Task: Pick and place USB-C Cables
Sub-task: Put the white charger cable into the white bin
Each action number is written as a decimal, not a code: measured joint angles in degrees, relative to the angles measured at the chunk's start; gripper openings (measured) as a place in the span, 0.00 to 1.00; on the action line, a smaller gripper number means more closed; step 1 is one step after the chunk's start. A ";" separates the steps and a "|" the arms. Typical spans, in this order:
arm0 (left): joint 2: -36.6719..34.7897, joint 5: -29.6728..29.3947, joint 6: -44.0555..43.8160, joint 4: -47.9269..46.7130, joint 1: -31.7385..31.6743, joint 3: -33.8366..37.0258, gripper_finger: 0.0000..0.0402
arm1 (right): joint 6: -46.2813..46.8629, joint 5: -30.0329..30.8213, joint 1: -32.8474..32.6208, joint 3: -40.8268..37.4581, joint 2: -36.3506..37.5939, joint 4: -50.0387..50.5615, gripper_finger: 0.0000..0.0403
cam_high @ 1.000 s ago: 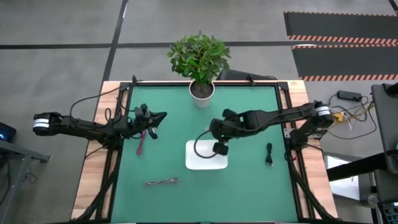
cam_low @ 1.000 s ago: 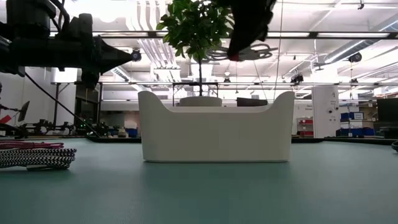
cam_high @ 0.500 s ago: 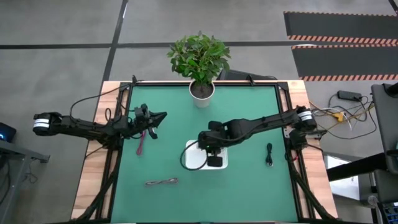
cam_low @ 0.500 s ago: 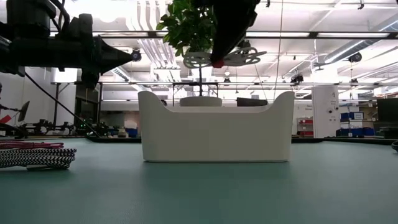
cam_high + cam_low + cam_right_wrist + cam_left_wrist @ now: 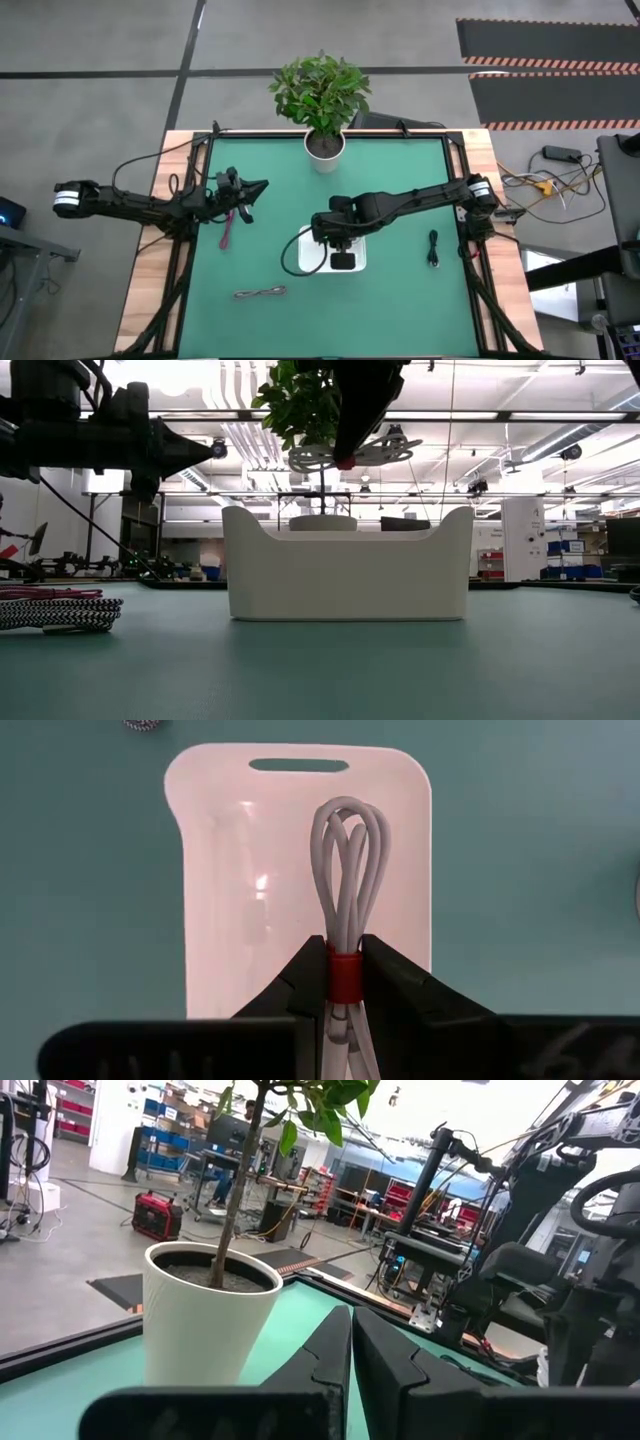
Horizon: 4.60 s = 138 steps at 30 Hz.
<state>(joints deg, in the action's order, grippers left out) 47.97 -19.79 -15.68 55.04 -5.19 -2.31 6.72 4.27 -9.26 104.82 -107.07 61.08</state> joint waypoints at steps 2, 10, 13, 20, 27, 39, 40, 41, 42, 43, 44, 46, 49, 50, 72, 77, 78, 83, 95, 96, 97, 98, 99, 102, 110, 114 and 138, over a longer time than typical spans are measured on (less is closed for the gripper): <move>0.00 0.00 0.00 -0.02 0.01 0.02 0.00 | 0.01 0.00 0.00 0.00 0.00 -0.09 0.09; 0.00 0.00 0.00 -0.02 0.00 0.04 0.00 | -0.22 0.00 0.00 -0.96 0.02 -3.66 0.09; -0.02 0.00 0.02 -0.02 0.00 0.04 0.00 | -0.38 -0.22 0.00 -2.66 0.02 -6.70 0.09; 0.00 0.00 0.02 -0.03 0.02 0.04 0.00 | -1.10 -0.43 0.00 -7.66 0.02 -12.91 0.09; -0.01 0.00 0.03 -0.02 0.01 0.04 0.00 | -0.25 -0.26 0.00 -12.71 0.02 -16.54 0.09; 2.04 1.49 -7.70 -0.19 0.07 0.04 0.00 | 1.20 0.19 0.00 -13.76 0.07 -17.16 0.09; 2.28 1.53 -7.70 -0.17 0.07 0.04 0.00 | 1.20 0.22 0.00 -14.11 0.07 -17.34 0.09; 2.36 1.53 -7.54 -0.19 0.07 0.04 0.00 | 1.20 0.22 0.00 -14.43 0.07 -17.35 0.09; 2.40 1.51 -7.54 -0.18 0.07 0.04 0.00 | 1.20 0.23 0.00 -14.80 0.07 -17.63 0.09; 2.53 1.51 -7.52 -0.06 0.07 0.04 0.00 | 1.19 0.24 0.00 -15.11 0.07 -18.20 0.09; 2.65 1.51 -7.52 -0.08 0.07 0.04 0.00 | 1.20 0.24 0.00 -15.39 0.07 -18.80 0.09; 2.97 1.53 -7.54 -0.13 0.07 0.04 0.00 | 1.18 0.24 0.00 -16.15 0.07 -19.93 0.09; 3.70 1.51 -7.61 -0.13 0.07 0.04 0.00 | 1.18 0.26 0.02 -17.10 0.04 -20.10 0.09; 4.04 1.51 -7.63 -0.13 0.07 0.04 0.00 | 1.20 0.33 0.02 -17.30 0.04 -20.24 0.09; 9.43 1.57 -8.04 -0.11 0.07 0.04 0.00 | -0.40 4.88 0.17 -22.08 0.00 -27.60 0.09; 9.29 1.57 -8.04 -0.06 0.07 0.04 0.00 | -0.27 4.85 0.10 -22.10 0.00 -30.68 0.09; 9.37 1.58 -8.04 -0.08 0.07 0.04 0.00 | -0.04 4.85 -0.05 -22.10 0.00 -31.45 0.09; 9.37 1.63 -8.07 -0.11 0.07 0.04 0.00 | 2.78 4.73 -0.37 -22.10 0.00 -32.39 0.10; 9.38 1.64 -8.00 -0.11 0.11 0.04 0.00 | 5.59 4.77 -0.37 -25.66 0.00 -34.89 0.10; 9.38 1.64 -8.00 -0.11 0.11 0.04 0.00 | 5.77 4.79 -0.36 -25.83 0.00 -34.84 0.10; 9.38 1.64 -7.99 -0.11 0.11 0.04 0.00 | 5.96 4.81 -0.37 -25.94 0.00 -34.96 0.10; 9.37 1.62 -7.98 -0.09 0.11 0.04 0.00 | 5.97 4.88 -0.35 -26.00 0.00 -35.01 0.10; 9.35 1.63 -7.98 -0.09 0.11 0.04 0.00 | 5.83 5.19 -0.35 -26.09 0.00 -35.09 0.10; 9.35 1.60 -7.96 -0.08 0.04 0.04 0.00 | 5.09 7.02 -0.35 -26.35 0.00 -34.98 0.10; 9.35 1.57 -7.93 -0.08 0.05 0.04 0.00 | 4.25 7.35 -0.48 -28.34 0.00 -38.43 0.10; 9.35 1.55 -7.91 -0.08 0.04 0.04 0.00 | 4.24 7.35 -0.48 -29.46 0.00 -39.59 0.10; 9.33 1.53 -7.87 -0.04 0.04 0.04 0.00 | 3.76 7.37 -0.48 -33.10 0.00 -44.17 0.10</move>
<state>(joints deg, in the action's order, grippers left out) 57.30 -18.26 -23.55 55.00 -5.15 -2.26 10.48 11.64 -9.74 71.72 -107.07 16.92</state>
